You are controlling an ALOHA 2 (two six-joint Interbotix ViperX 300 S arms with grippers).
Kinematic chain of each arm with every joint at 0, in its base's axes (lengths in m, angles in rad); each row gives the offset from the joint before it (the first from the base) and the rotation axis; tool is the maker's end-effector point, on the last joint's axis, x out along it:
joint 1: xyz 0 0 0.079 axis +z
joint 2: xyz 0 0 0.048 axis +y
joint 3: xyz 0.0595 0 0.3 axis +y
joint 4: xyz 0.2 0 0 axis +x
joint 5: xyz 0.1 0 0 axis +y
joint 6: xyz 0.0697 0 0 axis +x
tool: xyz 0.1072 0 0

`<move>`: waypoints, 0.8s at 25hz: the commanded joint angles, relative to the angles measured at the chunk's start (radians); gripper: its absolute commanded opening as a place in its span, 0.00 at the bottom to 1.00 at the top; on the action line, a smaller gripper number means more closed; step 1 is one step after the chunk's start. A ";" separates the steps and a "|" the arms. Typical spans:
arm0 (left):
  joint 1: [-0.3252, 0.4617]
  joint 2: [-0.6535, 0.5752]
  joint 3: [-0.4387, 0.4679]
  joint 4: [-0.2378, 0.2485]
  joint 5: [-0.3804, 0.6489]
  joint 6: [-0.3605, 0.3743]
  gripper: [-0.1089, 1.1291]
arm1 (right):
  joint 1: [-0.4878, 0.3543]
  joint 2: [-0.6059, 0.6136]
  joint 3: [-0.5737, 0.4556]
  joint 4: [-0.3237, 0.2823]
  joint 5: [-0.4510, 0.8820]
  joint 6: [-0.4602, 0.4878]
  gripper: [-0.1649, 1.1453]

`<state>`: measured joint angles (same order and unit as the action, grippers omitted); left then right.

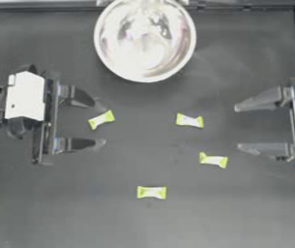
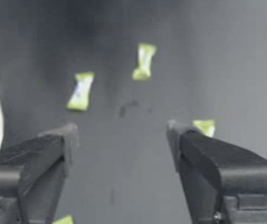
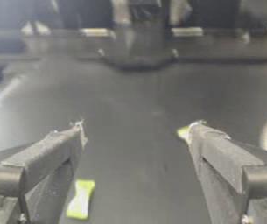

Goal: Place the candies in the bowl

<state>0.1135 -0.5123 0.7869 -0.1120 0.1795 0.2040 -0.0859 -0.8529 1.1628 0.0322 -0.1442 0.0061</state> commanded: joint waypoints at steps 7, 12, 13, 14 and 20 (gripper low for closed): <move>-0.006 -0.071 0.103 -0.048 -0.112 0.000 0.85 | -0.061 0.005 -0.117 0.120 0.314 0.000 0.88; -0.006 -0.104 0.135 -0.064 -0.132 -0.002 0.85 | -0.098 0.058 -0.187 0.166 0.528 0.003 0.88; -0.006 -0.107 0.138 -0.069 -0.135 -0.002 0.85 | -0.101 0.084 -0.202 0.169 0.561 0.006 0.88; -0.006 -0.110 0.143 -0.074 -0.138 -0.002 0.85 | -0.104 0.115 -0.218 0.164 0.589 0.012 0.88; -0.006 -0.112 0.150 -0.075 -0.141 -0.002 0.85 | -0.089 0.304 -0.319 0.100 0.747 0.072 0.88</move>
<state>0.1074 -0.6105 0.9480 -0.1856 0.0460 0.2025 -0.1841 -0.5875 0.8928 0.1519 0.5706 0.0706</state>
